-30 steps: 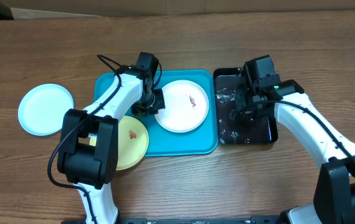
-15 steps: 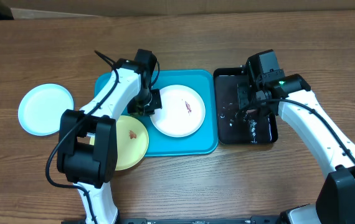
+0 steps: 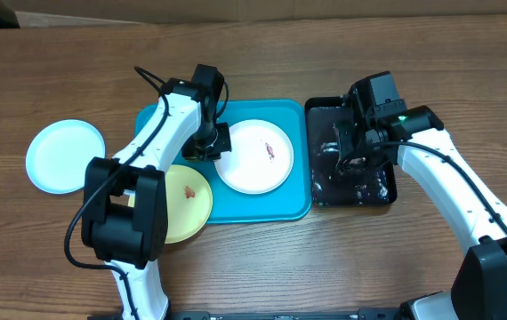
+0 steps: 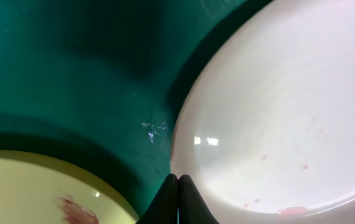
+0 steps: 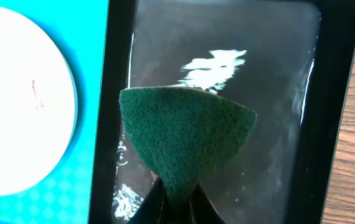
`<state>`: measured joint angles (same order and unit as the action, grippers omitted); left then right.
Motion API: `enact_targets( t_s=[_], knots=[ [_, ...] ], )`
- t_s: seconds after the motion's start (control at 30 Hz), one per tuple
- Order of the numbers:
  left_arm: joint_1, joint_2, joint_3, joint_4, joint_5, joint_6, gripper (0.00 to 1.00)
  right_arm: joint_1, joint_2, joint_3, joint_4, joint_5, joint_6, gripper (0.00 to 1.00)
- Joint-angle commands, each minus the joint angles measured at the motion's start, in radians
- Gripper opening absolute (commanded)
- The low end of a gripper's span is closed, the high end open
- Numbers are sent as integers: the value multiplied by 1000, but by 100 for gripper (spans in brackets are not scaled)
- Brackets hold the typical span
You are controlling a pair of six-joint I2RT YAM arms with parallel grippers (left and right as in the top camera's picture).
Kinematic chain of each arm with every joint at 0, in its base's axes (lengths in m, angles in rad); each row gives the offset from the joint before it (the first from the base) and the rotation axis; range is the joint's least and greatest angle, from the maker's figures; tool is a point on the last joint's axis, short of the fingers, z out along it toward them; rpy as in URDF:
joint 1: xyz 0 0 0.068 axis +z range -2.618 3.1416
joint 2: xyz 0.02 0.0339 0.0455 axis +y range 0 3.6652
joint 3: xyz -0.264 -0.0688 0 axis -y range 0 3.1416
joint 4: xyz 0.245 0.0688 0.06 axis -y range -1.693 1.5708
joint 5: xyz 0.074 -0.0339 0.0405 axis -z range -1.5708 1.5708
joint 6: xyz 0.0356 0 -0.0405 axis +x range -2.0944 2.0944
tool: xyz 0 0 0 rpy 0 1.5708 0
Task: Clean dirty plates on tray and stack at the side
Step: 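Wipe the black tray with the sponge in the right gripper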
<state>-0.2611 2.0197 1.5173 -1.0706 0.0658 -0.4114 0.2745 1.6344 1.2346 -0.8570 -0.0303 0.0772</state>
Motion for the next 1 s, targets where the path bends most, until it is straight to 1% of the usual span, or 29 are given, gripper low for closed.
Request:
enact_targets(
  t_s=[0.0, 0.13, 0.17, 0.27, 0.33, 0.43, 0.47, 0.57, 0.63, 0.67, 0.7, 0.77, 0.87, 0.9, 0.97],
  knots=[
    [-19, 13, 22, -3, -14, 14, 8, -8, -22, 35, 1, -16, 1, 4],
    [-21, 13, 21, -2, -49, 14, 19, -26, -22, 79, -46, -16, 27, 4],
    [-21, 13, 20, 1, -60, 13, 24, -29, -22, 87, -52, -16, 27, 4],
    [-21, 14, 10, 17, -74, -14, 31, -30, -22, 90, -58, -16, 26, 4],
    [-21, 14, -6, 38, -74, -20, 37, -30, -22, 89, -67, -16, 27, 4],
    [-21, 14, -34, 72, -74, -32, 41, -30, -22, 89, -70, -16, 27, 4],
    [-21, 14, -45, 84, -73, -32, 41, -30, -22, 89, -69, -16, 26, 4],
    [-21, 14, -79, 117, -73, -32, 34, -30, -22, 89, -69, -16, 26, 4],
    [-21, 15, -98, 135, -73, -32, 33, -30, -21, 89, -65, -16, 26, 4],
    [-21, 14, -108, 143, -73, -32, 31, -30, -20, 89, -63, -16, 26, 4],
    [-21, 15, -118, 150, -73, -32, 22, -30, -20, 89, -61, -15, 26, 4],
    [-21, 14, -124, 153, -73, -31, 11, -30, -20, 89, -56, -15, 26, 4],
    [-20, 14, -123, 156, -73, -31, 7, -30, -20, 89, -50, -3, 26, 4],
    [-19, 14, -123, 157, -73, -31, 4, -30, -20, 89, -50, 8, 26, 4],
    [-19, 14, -123, 160, -72, -31, 4, -30, -20, 89, -50, 23, 24, 4]
  ],
)
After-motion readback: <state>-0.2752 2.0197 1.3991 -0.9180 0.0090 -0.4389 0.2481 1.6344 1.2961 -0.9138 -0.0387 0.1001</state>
